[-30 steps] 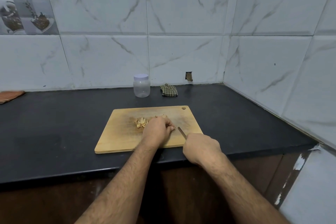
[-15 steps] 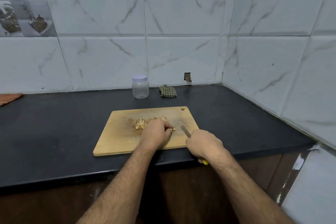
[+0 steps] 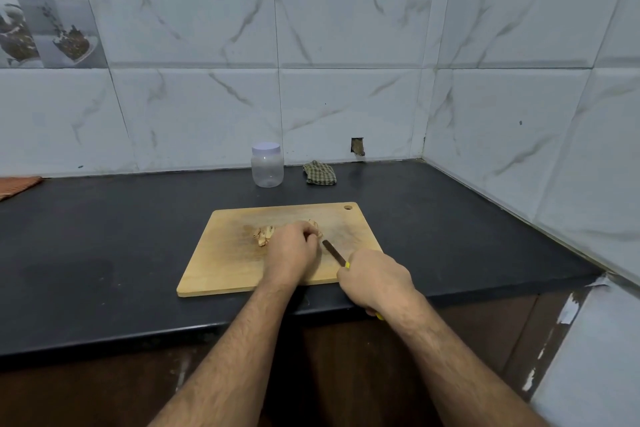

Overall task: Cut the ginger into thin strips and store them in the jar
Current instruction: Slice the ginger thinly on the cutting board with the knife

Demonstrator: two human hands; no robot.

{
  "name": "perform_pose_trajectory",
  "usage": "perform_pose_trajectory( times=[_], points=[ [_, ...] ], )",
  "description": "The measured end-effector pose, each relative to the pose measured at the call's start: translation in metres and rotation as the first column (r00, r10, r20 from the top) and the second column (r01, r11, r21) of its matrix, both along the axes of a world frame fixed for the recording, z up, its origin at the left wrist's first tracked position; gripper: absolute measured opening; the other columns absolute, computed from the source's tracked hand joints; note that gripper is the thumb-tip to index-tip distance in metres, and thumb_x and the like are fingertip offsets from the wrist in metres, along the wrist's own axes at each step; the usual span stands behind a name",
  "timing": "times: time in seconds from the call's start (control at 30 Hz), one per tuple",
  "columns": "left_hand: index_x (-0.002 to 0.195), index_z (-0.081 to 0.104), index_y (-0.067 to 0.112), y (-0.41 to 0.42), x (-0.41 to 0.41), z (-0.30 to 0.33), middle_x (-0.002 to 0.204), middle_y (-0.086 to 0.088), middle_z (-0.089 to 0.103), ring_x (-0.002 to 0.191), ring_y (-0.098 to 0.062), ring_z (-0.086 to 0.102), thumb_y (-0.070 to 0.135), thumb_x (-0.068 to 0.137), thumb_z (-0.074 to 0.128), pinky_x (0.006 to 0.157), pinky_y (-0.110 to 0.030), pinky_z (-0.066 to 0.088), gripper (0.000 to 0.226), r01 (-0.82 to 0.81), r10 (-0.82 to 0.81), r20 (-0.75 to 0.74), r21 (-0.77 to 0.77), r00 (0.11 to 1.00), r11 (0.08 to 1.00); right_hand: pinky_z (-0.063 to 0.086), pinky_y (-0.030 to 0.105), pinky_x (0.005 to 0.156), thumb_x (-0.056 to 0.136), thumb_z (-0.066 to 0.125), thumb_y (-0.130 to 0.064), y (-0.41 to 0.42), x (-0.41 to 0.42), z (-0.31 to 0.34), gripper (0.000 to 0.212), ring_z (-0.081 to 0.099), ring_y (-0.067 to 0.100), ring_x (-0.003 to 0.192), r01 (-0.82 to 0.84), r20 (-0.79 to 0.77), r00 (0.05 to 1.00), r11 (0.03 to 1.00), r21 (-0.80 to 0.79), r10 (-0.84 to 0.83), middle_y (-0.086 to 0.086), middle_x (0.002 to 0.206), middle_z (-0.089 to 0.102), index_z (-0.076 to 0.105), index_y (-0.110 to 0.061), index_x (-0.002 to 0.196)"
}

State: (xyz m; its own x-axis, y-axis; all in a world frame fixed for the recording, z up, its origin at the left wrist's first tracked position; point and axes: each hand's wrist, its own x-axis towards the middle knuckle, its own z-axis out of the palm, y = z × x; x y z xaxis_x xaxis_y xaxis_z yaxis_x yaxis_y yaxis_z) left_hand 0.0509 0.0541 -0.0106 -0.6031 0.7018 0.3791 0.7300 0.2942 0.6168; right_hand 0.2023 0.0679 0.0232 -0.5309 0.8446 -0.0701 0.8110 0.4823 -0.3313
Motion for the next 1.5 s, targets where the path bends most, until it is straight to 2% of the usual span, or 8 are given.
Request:
perform_pose_trajectory(
  times=[0.1,0.27,0.37,0.5,0.63,0.93,1.2,1.5],
  points=[
    [0.102,0.074,0.019,-0.001,-0.001,0.0,0.102,0.004,0.073,0.095,-0.014,0.063,0.016,0.091,0.055,0.086,-0.026,0.047,0.022,-0.017,0.016,0.041,0.038,0.999,0.999,0.042,0.028,0.062,0.096,0.042,-0.029,0.004,0.001,0.003,0.018,0.058,0.017,0.067,0.029,0.042,0.999,1.0,-0.008,-0.028,-0.002,0.077,0.059,0.056,-0.02,0.09],
    [0.1,0.075,0.02,-0.001,-0.003,-0.002,0.098,0.006,0.073,0.089,-0.01,0.062,0.021,0.093,0.057,0.083,-0.026,0.049,0.019,-0.053,0.049,0.053,0.071,0.997,0.996,0.045,0.022,0.049,0.089,0.042,-0.02,0.022,0.014,0.011,0.019,0.054,0.014,0.037,0.121,0.01,0.993,0.986,-0.114,-0.12,0.0,0.063,0.064,0.058,-0.014,0.081],
    [0.101,0.075,0.02,-0.002,-0.005,-0.001,0.097,0.007,0.073,0.086,-0.008,0.06,0.022,0.094,0.058,0.084,-0.025,0.05,0.018,-0.098,0.087,0.102,0.109,0.991,0.989,0.048,0.026,0.054,0.086,0.042,-0.016,0.034,0.018,0.011,0.02,0.053,0.015,0.038,0.143,-0.058,0.985,0.964,-0.225,-0.16,0.001,0.059,0.062,0.06,-0.01,0.082],
    [0.108,0.073,0.019,-0.002,-0.009,0.001,0.102,0.004,0.073,0.095,-0.012,0.065,0.022,0.095,0.06,0.09,-0.032,0.054,0.019,-0.164,0.132,0.194,0.156,0.972,0.974,0.041,0.023,0.044,0.091,0.037,-0.013,0.04,0.02,0.012,0.019,0.047,0.015,0.035,0.145,-0.105,0.976,0.925,-0.35,-0.193,0.006,0.058,0.056,0.053,-0.004,0.091],
    [0.116,0.07,0.019,0.0,-0.017,0.003,0.107,0.001,0.072,0.098,-0.013,0.064,0.021,0.096,0.06,0.084,-0.025,0.049,0.023,-0.204,0.186,0.154,0.114,0.971,0.972,0.04,0.021,0.041,0.099,0.036,-0.019,0.038,0.015,0.013,0.026,0.047,0.013,0.035,0.126,-0.133,0.973,0.918,-0.376,-0.188,0.006,0.06,0.056,0.055,-0.002,0.1],
    [0.12,0.068,0.016,-0.003,-0.034,0.007,0.116,-0.002,0.07,0.108,-0.02,0.062,0.021,0.096,0.059,0.096,-0.033,0.049,0.026,-0.149,0.149,0.05,0.004,0.988,0.989,0.05,0.024,0.051,0.091,0.038,-0.018,0.038,0.007,0.011,0.024,0.054,0.014,0.038,0.14,-0.09,0.982,0.96,-0.243,-0.166,0.0,0.056,0.063,0.059,-0.007,0.086],
    [0.108,0.074,0.022,0.005,-0.033,0.007,0.102,0.004,0.073,0.096,-0.013,0.063,0.021,0.091,0.065,0.087,-0.027,0.049,0.019,0.035,-0.048,-0.058,-0.211,0.997,0.977,0.053,0.022,0.058,0.092,0.04,-0.02,0.032,-0.02,0.015,0.024,0.057,0.014,0.04,0.046,-0.021,0.998,0.985,-0.167,-0.051,-0.002,0.053,0.064,0.062,-0.011,0.093],
    [0.091,0.076,0.026,0.005,-0.032,0.005,0.094,0.008,0.073,0.091,-0.009,0.063,0.023,0.087,0.071,0.084,-0.029,0.052,0.007,0.009,-0.027,-0.121,-0.151,0.992,0.989,0.05,0.022,0.051,0.099,0.044,-0.034,0.025,-0.027,0.012,0.027,0.059,0.011,0.044,0.014,-0.043,0.999,0.988,-0.154,-0.021,-0.003,0.068,0.067,0.053,-0.018,0.08]
  ],
)
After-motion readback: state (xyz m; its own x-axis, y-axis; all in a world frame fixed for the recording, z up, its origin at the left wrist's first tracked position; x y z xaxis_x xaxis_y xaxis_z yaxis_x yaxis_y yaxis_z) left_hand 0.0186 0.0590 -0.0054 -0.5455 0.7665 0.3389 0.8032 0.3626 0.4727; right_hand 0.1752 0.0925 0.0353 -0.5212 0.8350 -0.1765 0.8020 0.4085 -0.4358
